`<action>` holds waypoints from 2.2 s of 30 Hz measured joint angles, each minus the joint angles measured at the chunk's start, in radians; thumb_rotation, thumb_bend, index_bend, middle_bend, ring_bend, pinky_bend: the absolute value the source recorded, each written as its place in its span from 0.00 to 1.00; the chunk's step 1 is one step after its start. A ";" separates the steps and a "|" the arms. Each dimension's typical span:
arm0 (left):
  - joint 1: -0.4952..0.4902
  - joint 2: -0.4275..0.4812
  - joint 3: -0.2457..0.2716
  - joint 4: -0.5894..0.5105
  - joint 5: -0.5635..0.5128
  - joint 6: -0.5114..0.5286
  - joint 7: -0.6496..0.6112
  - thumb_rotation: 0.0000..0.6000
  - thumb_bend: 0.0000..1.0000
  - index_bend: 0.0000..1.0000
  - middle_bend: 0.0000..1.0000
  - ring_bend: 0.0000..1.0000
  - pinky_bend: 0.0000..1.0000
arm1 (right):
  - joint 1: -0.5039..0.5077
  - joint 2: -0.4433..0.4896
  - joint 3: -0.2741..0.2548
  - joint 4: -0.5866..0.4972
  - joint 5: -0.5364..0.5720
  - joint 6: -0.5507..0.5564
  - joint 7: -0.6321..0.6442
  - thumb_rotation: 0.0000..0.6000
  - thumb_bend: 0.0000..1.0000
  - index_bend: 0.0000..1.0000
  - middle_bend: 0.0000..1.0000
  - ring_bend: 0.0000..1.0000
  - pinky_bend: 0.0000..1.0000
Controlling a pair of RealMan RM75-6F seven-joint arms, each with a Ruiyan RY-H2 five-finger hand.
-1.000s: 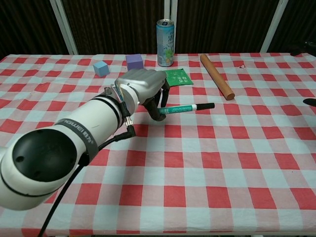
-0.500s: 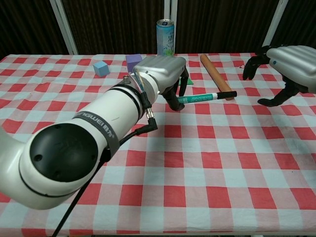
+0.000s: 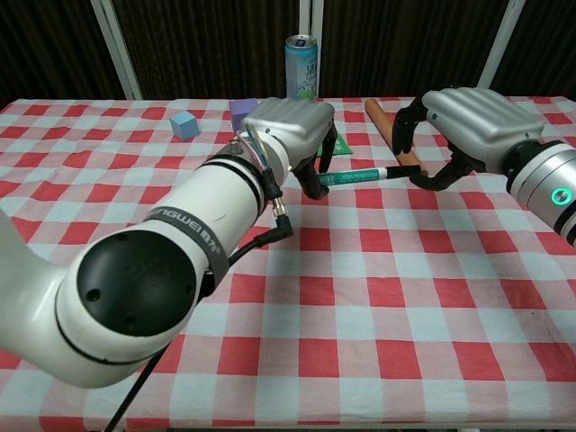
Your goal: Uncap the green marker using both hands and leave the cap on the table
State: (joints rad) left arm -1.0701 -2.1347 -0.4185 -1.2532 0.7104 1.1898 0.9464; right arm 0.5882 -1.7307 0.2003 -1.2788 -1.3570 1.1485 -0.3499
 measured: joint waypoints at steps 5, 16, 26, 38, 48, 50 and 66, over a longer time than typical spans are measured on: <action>0.001 0.002 -0.003 -0.010 -0.002 0.012 0.008 1.00 0.37 0.58 0.60 0.55 0.62 | 0.007 -0.019 -0.002 0.023 -0.007 0.010 0.014 1.00 0.21 0.51 0.46 0.17 0.12; 0.005 0.004 -0.010 -0.032 -0.011 0.020 0.011 1.00 0.37 0.58 0.60 0.55 0.62 | 0.016 -0.040 -0.008 0.052 -0.010 0.012 0.031 1.00 0.22 0.52 0.46 0.17 0.12; 0.011 0.011 -0.014 -0.051 -0.008 0.029 -0.002 1.00 0.37 0.58 0.60 0.55 0.62 | 0.019 -0.049 -0.013 0.062 -0.011 0.012 0.044 1.00 0.22 0.52 0.47 0.19 0.12; 0.021 0.024 -0.023 -0.090 -0.023 0.034 -0.013 1.00 0.37 0.58 0.60 0.55 0.63 | 0.018 -0.059 -0.014 0.080 -0.030 0.037 0.081 1.00 0.23 0.57 0.54 0.24 0.15; 0.026 0.044 -0.025 -0.133 -0.029 0.046 -0.017 1.00 0.37 0.58 0.60 0.55 0.63 | 0.017 -0.068 -0.015 0.094 -0.046 0.059 0.100 1.00 0.27 0.64 0.60 0.30 0.19; 0.029 0.050 -0.024 -0.142 -0.028 0.050 -0.019 1.00 0.37 0.58 0.60 0.55 0.63 | 0.017 -0.070 -0.015 0.096 -0.050 0.064 0.102 1.00 0.27 0.66 0.62 0.32 0.20; 0.073 0.117 0.017 -0.191 -0.021 0.057 -0.052 1.00 0.37 0.58 0.60 0.55 0.63 | 0.001 -0.065 -0.005 0.148 -0.064 0.108 0.187 1.00 0.35 0.83 0.76 0.45 0.27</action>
State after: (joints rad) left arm -0.9967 -2.0172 -0.4014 -1.4444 0.6897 1.2473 0.8947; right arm 0.5894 -1.7957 0.1956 -1.1313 -1.4210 1.2560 -0.1631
